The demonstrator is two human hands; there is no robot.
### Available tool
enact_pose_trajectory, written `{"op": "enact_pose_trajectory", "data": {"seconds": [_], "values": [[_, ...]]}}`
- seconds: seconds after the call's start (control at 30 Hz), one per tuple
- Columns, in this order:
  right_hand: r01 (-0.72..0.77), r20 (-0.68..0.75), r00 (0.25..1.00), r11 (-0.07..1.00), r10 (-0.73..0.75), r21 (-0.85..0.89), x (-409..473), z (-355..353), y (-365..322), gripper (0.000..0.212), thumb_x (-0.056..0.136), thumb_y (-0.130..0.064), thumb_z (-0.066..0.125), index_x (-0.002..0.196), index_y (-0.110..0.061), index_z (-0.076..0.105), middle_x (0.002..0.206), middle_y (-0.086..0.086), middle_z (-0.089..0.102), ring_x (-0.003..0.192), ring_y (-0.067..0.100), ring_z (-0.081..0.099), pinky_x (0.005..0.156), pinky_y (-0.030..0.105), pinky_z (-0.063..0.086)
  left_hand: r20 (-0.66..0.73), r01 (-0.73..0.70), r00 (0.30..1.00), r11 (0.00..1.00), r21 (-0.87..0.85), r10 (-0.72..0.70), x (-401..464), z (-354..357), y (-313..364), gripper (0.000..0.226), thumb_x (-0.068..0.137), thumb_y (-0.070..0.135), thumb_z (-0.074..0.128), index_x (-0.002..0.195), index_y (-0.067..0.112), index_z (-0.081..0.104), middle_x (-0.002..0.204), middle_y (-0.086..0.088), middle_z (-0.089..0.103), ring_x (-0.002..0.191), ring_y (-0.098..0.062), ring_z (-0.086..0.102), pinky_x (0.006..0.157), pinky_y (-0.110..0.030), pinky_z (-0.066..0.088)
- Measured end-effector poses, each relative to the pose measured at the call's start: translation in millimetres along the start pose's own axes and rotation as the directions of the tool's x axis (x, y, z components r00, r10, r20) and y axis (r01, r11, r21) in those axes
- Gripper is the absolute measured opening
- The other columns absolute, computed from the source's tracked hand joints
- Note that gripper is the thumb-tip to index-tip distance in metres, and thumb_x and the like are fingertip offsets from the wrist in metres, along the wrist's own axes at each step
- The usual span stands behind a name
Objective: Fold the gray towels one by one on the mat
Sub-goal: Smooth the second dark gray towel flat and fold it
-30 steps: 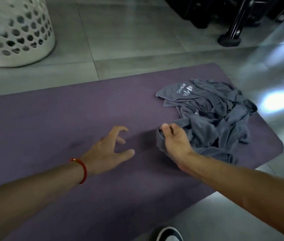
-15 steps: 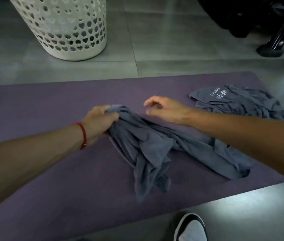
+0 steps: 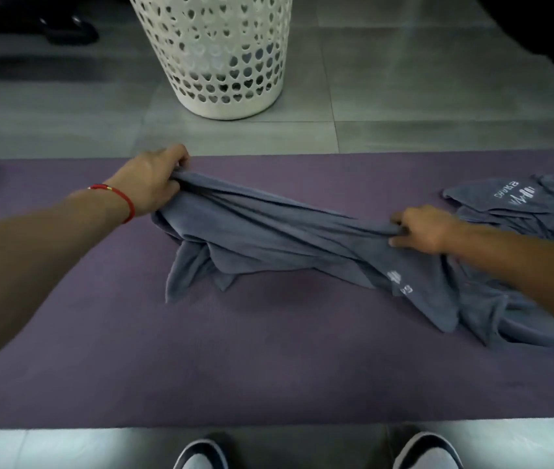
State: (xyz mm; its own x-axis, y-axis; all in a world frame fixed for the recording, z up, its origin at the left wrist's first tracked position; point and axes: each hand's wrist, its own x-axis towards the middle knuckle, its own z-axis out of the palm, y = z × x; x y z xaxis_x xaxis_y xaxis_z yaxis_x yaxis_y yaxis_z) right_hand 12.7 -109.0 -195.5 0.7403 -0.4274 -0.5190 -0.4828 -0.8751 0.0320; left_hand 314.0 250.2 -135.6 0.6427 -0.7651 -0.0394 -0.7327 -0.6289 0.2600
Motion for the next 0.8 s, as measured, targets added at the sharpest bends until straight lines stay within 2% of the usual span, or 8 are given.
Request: {"op": "enact_pose_trajectory", "data": {"seconds": [0.13, 0.2, 0.3, 0.37, 0.47, 0.57, 0.67, 0.8], "values": [[-0.133, -0.278, 0.956, 0.982, 0.09, -0.138, 18.5, -61.6, -4.4, 0.044, 0.089, -0.066, 0.058, 0.1, -0.024, 0.065, 0.113, 0.012, 0.067, 0.105, 0.035, 0.064, 0.08, 0.039, 0.047, -0.053, 0.137, 0.99, 0.984, 0.114, -0.132, -3.6, -12.8, -30.6, 0.034, 0.079, -0.006, 0.059, 0.111, 0.007, 0.057, 0.11, -0.026, 0.062, 0.097, -0.045, 0.058, 0.081, -0.046, 0.046], [-0.19, -0.353, 0.918, 0.982, 0.181, 0.011, 28.5, -85.5, -12.6, 0.039, 0.094, -0.044, 0.062, 0.103, -0.007, 0.067, 0.101, 0.023, 0.067, 0.091, 0.039, 0.065, 0.08, 0.041, 0.053, -0.15, 0.254, 0.962, 0.952, 0.171, -0.23, -3.2, -21.7, -40.1, 0.032, 0.084, 0.0, 0.059, 0.114, 0.012, 0.062, 0.112, -0.028, 0.063, 0.099, -0.049, 0.059, 0.08, -0.048, 0.048], [-0.218, -0.378, 0.874, 0.942, 0.305, 0.257, 39.4, -124.9, -26.6, 0.015, 0.09, -0.004, 0.062, 0.09, 0.011, 0.064, 0.068, 0.023, 0.061, 0.06, 0.03, 0.06, 0.061, 0.039, 0.054, -0.308, 0.451, 0.864, 0.885, 0.119, -0.399, 8.3, -44.0, -49.2, 0.033, 0.089, 0.009, 0.053, 0.117, 0.022, 0.065, 0.116, -0.03, 0.061, 0.102, -0.055, 0.058, 0.084, -0.054, 0.051], [-0.149, -0.48, 0.811, 0.911, 0.336, 0.385, 44.7, -153.3, -30.8, 0.012, 0.09, 0.001, 0.061, 0.092, 0.012, 0.065, 0.085, 0.031, 0.066, 0.078, 0.041, 0.065, 0.07, 0.045, 0.054, -0.381, 0.499, 0.796, 0.866, -0.027, -0.471, 21.7, -68.6, -52.4, 0.04, 0.087, 0.011, 0.049, 0.12, 0.026, 0.065, 0.12, -0.029, 0.061, 0.107, -0.055, 0.057, 0.092, -0.054, 0.05], [0.029, -0.698, 0.637, 0.894, 0.328, 0.447, 40.8, -182.5, -29.2, 0.022, 0.088, 0.003, 0.052, 0.1, 0.004, 0.071, 0.097, 0.035, 0.066, 0.091, 0.048, 0.064, 0.08, 0.05, 0.053, -0.533, 0.424, 0.7, 0.877, -0.226, -0.476, 39.4, -113.2, -53.6, 0.052, 0.081, 0.009, 0.042, 0.122, 0.03, 0.067, 0.122, -0.022, 0.064, 0.114, -0.047, 0.058, 0.101, -0.044, 0.048], [0.13, -0.785, 0.552, 0.901, 0.28, 0.413, 30.1, -182.2, -16.2, 0.029, 0.086, 0.001, 0.053, 0.105, -0.003, 0.074, 0.094, 0.03, 0.068, 0.089, 0.045, 0.064, 0.079, 0.048, 0.053, -0.672, 0.219, 0.682, 0.957, -0.189, -0.288, 34.3, -138.4, -46.1, 0.052, 0.072, 0.008, 0.039, 0.114, 0.021, 0.066, 0.11, -0.016, 0.069, 0.107, -0.036, 0.062, 0.093, -0.037, 0.048], [0.091, -0.78, 0.6, 0.954, 0.176, 0.285, 24.7, -151.3, 4.9, 0.02, 0.082, 0.0, 0.066, 0.1, -0.001, 0.075, 0.092, 0.029, 0.068, 0.086, 0.046, 0.065, 0.076, 0.048, 0.054, -0.64, 0.099, 0.766, 0.995, 0.028, -0.058, 11.5, -112.8, -41.1, 0.043, 0.073, 0.003, 0.047, 0.111, 0.012, 0.065, 0.104, -0.022, 0.068, 0.1, -0.042, 0.062, 0.086, -0.045, 0.048], [0.108, -0.58, 0.814, 0.99, -0.037, 0.088, 10.2, -69.7, 28.9, 0.024, 0.076, 0.004, 0.075, 0.099, -0.003, 0.074, 0.103, 0.025, 0.067, 0.096, 0.044, 0.065, 0.084, 0.05, 0.054, -0.299, 0.004, 0.952, 0.976, 0.218, 0.063, -39.3, -17.7, -56.9, 0.037, 0.076, -0.012, 0.06, 0.108, 0.006, 0.069, 0.087, -0.026, 0.066, 0.072, -0.045, 0.065, 0.057, -0.044, 0.05]]}}
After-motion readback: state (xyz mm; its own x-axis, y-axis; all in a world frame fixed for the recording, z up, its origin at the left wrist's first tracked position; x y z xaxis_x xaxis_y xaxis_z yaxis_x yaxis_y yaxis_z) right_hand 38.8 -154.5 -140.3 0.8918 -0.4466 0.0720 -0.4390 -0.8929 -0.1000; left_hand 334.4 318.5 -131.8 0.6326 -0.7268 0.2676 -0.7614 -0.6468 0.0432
